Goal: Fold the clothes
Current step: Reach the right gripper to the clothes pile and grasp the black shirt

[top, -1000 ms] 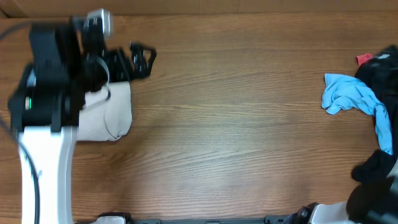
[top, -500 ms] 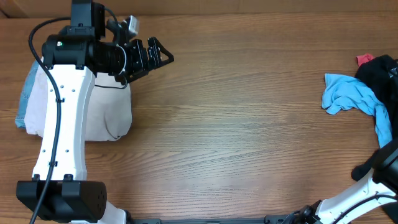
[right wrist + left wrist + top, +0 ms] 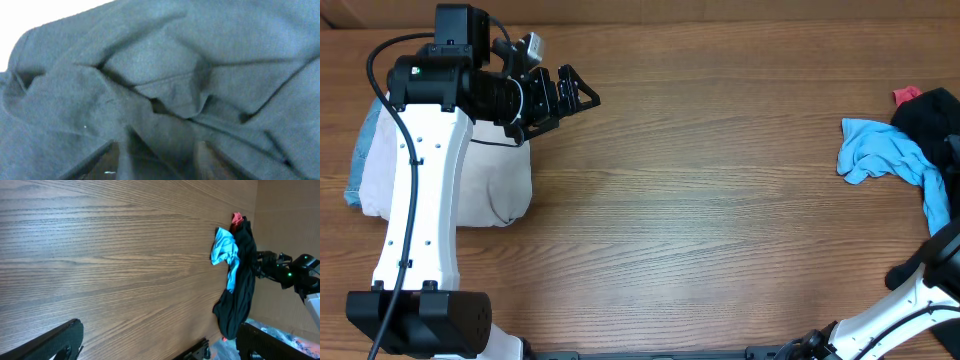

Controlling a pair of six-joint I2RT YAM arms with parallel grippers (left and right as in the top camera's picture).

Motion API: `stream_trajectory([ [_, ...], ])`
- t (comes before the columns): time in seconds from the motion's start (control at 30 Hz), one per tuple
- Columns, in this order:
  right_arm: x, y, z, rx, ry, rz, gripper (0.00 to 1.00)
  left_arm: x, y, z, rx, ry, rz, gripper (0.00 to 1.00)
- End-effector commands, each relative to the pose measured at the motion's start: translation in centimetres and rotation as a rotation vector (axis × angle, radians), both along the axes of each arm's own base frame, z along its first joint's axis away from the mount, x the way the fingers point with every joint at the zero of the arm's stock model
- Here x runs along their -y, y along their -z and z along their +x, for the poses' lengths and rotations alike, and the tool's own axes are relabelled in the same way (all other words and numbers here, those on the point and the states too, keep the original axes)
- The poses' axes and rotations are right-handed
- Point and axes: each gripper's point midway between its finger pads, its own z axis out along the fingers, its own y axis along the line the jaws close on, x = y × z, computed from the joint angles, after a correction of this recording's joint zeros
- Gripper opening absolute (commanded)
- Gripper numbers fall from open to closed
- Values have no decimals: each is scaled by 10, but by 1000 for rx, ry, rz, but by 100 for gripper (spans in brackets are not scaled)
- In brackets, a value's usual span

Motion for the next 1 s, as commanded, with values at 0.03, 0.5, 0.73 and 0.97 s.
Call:
stream_trajectory([
  [0.03, 6, -6, -7, -12, 21, -12, 13, 4, -9, 0, 20, 8, -11, 100],
  [0.5, -82, -160, 36, 316, -281, -46, 10, -8, -3, 8, 50, -20, 72, 100],
  [0.73, -31, -89, 12, 94, -107, -82, 87, -8, -2, 6, 43, -19, 73, 100],
  [0.97, 3, -15, -6, 17, -13, 9, 87, -8, -2, 7, 47, -19, 73, 100],
])
